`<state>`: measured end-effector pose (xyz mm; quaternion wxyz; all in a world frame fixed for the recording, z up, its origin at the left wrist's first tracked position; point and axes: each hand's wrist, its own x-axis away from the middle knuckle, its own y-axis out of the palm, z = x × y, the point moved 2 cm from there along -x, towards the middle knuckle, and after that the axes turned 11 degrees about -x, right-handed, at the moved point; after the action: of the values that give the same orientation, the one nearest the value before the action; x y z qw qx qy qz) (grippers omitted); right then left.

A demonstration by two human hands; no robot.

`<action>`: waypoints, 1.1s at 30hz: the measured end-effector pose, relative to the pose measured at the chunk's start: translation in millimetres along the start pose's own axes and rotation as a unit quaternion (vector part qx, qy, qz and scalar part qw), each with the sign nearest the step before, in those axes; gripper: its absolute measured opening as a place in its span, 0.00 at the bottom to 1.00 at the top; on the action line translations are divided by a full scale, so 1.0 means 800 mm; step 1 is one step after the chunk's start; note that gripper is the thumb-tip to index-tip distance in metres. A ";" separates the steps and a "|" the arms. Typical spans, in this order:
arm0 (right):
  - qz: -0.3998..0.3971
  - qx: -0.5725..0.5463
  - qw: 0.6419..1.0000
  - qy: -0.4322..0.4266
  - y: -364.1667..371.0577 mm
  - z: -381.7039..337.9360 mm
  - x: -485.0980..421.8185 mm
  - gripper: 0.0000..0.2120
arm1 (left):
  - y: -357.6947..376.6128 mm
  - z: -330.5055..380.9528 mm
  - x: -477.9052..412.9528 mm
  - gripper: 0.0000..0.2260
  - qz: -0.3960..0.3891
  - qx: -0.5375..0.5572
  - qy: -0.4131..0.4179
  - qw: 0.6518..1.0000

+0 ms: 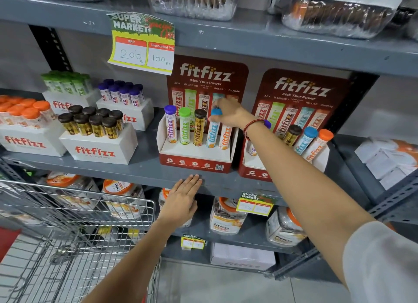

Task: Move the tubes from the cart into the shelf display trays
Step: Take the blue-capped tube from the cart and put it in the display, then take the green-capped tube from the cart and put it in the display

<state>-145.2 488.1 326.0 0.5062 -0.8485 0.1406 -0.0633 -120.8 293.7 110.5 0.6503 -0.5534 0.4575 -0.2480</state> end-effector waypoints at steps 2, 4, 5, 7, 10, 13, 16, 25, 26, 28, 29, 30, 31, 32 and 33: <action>-0.006 0.024 1.000 0.005 0.008 0.003 0.000 0.20 | -0.001 -0.001 0.000 0.28 0.003 0.001 0.000 1.000; 0.006 0.032 0.999 0.010 0.011 0.005 -0.002 0.21 | -0.003 0.000 0.000 0.28 0.002 0.006 0.001 1.000; 0.011 0.034 0.999 0.012 0.011 0.006 -0.003 0.22 | -0.004 0.000 0.000 0.28 0.002 0.009 0.002 1.000; 0.022 0.023 0.999 0.014 0.010 0.006 -0.003 0.23 | -0.006 0.000 0.000 0.26 0.004 0.018 0.004 1.000; 0.083 -0.036 0.996 0.010 0.009 0.004 0.010 0.21 | -0.015 -0.007 0.002 0.22 0.023 0.040 -0.012 0.999; 0.196 -0.054 0.978 -0.041 0.024 -0.001 0.031 0.14 | -0.033 -0.026 0.019 0.19 0.039 0.062 -0.048 0.996; 0.219 -0.080 0.969 -0.083 0.061 -0.020 0.055 0.08 | -0.050 -0.055 0.054 0.21 0.044 0.077 -0.099 0.991; -0.015 -0.155 0.978 -0.138 0.254 -0.110 0.094 0.08 | -0.052 -0.106 0.226 0.17 -0.019 0.078 -0.335 0.939; -0.050 -0.146 0.978 -0.138 0.279 -0.118 0.096 0.08 | -0.048 -0.107 0.245 0.17 -0.035 0.081 -0.359 0.929; -0.109 -0.123 0.975 -0.147 0.328 -0.130 0.101 0.08 | -0.041 -0.105 0.280 0.17 -0.060 0.084 -0.395 0.913; -0.140 -0.111 0.973 -0.148 0.352 -0.135 0.104 0.07 | -0.039 -0.103 0.295 0.17 -0.068 0.087 -0.406 0.907; -0.174 -0.099 0.969 -0.144 0.375 -0.139 0.109 0.06 | -0.036 -0.099 0.308 0.17 -0.074 0.090 -0.414 0.903; -0.209 -0.086 0.965 -0.136 0.399 -0.140 0.112 0.06 | -0.034 -0.095 0.318 0.17 -0.076 0.090 -0.421 0.899; -0.238 -0.069 0.960 -0.130 0.421 -0.141 0.116 0.06 | -0.032 -0.091 0.326 0.16 -0.076 0.086 -0.429 0.896; -0.266 -0.051 0.955 -0.122 0.443 -0.142 0.117 0.06 | -0.029 -0.086 0.334 0.15 -0.080 0.085 -0.438 0.891</action>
<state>-146.1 205.8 66.6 0.4399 -0.8814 -0.1500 -0.0848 -54.0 32.6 48.8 0.8074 -0.5831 0.0574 -0.0696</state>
